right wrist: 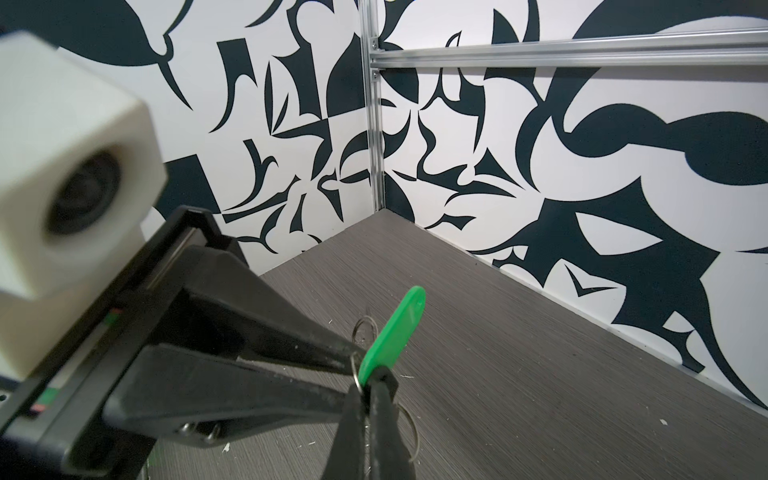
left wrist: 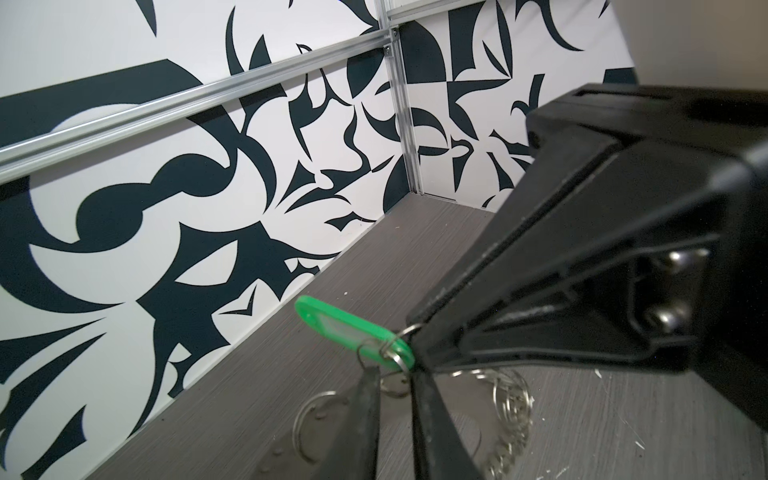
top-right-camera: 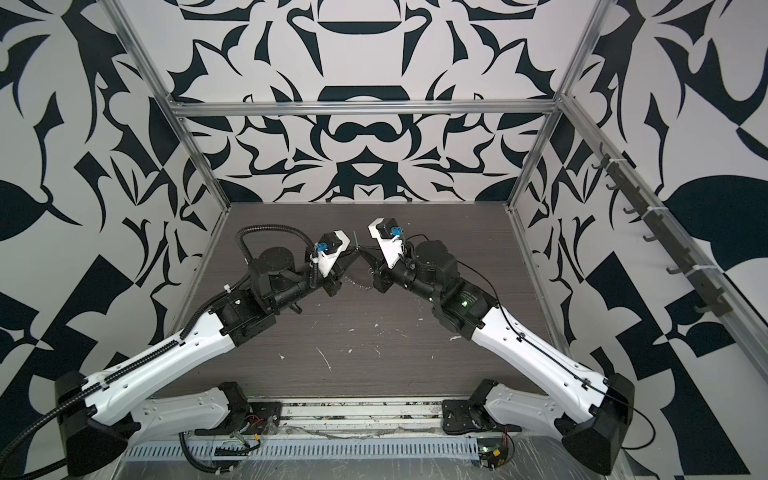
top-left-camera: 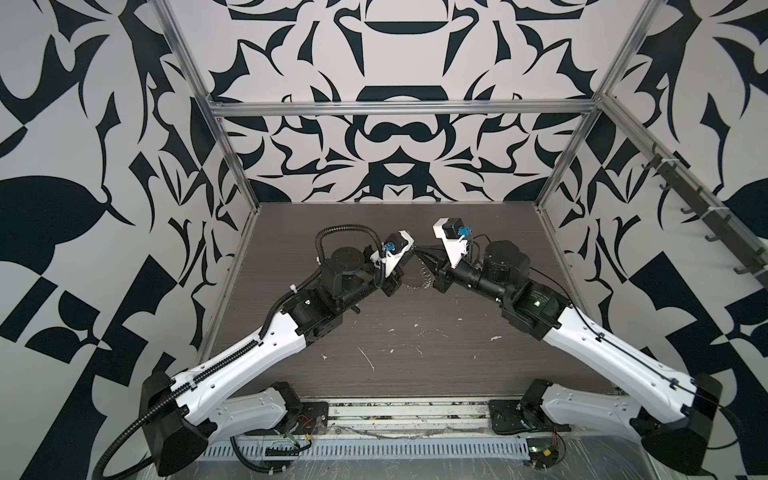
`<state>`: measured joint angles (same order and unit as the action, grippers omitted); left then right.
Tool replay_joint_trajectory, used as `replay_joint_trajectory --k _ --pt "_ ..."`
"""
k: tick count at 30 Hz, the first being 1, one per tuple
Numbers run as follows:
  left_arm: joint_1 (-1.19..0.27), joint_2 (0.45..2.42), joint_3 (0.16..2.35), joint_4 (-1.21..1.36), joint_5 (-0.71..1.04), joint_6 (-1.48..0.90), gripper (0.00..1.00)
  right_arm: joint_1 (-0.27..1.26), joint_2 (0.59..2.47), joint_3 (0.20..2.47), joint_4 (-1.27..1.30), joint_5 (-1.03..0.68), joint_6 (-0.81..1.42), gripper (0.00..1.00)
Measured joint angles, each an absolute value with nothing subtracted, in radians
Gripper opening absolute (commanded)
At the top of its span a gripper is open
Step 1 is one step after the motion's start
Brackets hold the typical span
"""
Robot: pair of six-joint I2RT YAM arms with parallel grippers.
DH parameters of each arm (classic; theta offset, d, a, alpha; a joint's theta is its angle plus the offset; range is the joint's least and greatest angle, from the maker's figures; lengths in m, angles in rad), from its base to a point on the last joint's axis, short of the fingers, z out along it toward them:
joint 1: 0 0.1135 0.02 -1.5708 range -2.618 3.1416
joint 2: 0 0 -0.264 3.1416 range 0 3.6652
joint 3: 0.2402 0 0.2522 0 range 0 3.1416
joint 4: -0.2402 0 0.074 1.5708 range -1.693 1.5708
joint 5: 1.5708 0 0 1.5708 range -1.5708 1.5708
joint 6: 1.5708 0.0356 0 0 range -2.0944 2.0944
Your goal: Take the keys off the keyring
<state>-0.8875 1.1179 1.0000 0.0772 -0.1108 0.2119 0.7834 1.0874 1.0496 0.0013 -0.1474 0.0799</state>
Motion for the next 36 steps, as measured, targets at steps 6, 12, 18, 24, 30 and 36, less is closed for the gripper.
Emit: replay_joint_trajectory --k 6,12,18,24,30,36 --pt "-0.909 1.120 1.000 0.096 -0.200 0.225 0.13 0.783 1.087 1.050 0.001 -0.138 0.080 0.00" --pt "-0.909 1.124 1.000 0.106 -0.209 0.226 0.12 0.784 1.087 1.050 0.000 -0.141 0.079 0.00" --pt "-0.907 1.131 1.000 0.107 -0.182 0.234 0.06 0.784 1.087 1.050 -0.008 -0.141 0.076 0.00" --pt "-0.904 1.133 1.000 0.099 -0.160 0.262 0.00 0.784 1.087 1.052 -0.019 -0.139 0.068 0.00" --pt "-0.904 1.119 1.000 0.064 -0.140 0.298 0.00 0.789 1.081 1.052 -0.049 -0.127 0.044 0.00" --pt "-0.902 1.079 1.004 -0.028 -0.078 0.360 0.00 0.797 1.067 1.064 -0.095 -0.101 0.017 0.00"
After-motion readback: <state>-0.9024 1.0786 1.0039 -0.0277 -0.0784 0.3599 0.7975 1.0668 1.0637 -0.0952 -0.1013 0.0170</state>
